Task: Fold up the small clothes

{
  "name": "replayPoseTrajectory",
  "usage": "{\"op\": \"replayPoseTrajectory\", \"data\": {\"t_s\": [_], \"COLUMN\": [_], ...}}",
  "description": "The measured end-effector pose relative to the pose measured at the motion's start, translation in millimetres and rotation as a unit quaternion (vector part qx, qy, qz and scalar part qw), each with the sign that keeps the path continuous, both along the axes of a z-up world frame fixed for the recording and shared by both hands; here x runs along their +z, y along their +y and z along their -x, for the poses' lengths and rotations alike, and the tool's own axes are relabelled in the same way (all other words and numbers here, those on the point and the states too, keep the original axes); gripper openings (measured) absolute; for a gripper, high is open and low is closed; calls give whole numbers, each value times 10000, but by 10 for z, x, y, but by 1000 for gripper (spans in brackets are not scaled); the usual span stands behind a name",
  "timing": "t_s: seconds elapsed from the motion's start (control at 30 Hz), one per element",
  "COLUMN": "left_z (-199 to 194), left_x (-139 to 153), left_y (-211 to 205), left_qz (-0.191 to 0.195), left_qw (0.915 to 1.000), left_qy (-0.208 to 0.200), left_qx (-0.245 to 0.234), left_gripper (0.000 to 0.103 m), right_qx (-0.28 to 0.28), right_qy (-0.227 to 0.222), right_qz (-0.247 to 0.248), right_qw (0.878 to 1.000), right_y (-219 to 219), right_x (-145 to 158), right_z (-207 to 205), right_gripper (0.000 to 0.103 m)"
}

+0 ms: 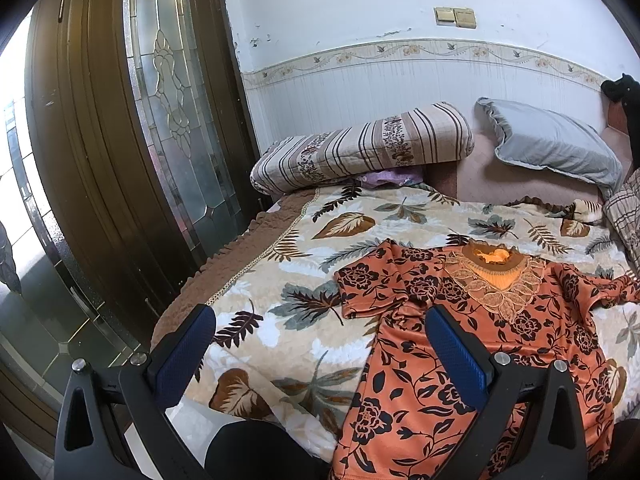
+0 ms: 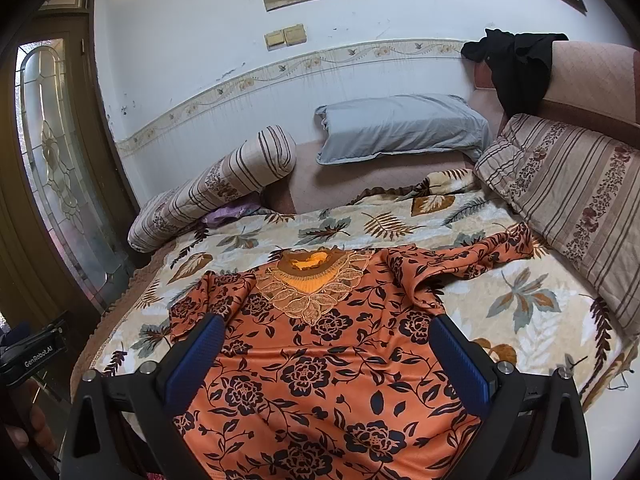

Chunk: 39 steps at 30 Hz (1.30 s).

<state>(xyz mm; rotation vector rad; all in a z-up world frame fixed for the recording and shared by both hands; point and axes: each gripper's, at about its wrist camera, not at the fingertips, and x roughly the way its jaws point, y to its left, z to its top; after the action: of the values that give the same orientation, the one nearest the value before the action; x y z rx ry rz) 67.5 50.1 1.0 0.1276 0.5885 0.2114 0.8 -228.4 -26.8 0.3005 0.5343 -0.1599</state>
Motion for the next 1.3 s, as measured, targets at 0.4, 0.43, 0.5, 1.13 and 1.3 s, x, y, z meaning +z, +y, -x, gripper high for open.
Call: {"op": "replayPoseTrajectory", "data": {"t_s": [0.4,0.43,0.5,1.13,1.3], "left_z": [-19,-19,-21,-53,-71], "left_x": [-40,-42,-47,-113,-131], "left_y": [8,8,7,11,18], "left_qz": [-6,-8,-13,0,0], "left_qw": [10000,10000,10000,9999,9999], "left_qy": [44,47,53,105,125], "left_qx": [-5,-4,-1,-6,-5], "left_gripper": [103,103,103,103,103], "right_qx": [25,26,24,36,40], "right_qy": [83,81,89,119,135], "right_qz": [-2,-6,-4,5,11], "right_qw": [10000,10000,10000,9999,9999], "right_y": [21,23,19,26,31], "right_x": [-18,-17,-22,-49,-93], "right_z": [-43,-46,-40,-75,-89], "right_gripper": [103,103,103,103,103]}}
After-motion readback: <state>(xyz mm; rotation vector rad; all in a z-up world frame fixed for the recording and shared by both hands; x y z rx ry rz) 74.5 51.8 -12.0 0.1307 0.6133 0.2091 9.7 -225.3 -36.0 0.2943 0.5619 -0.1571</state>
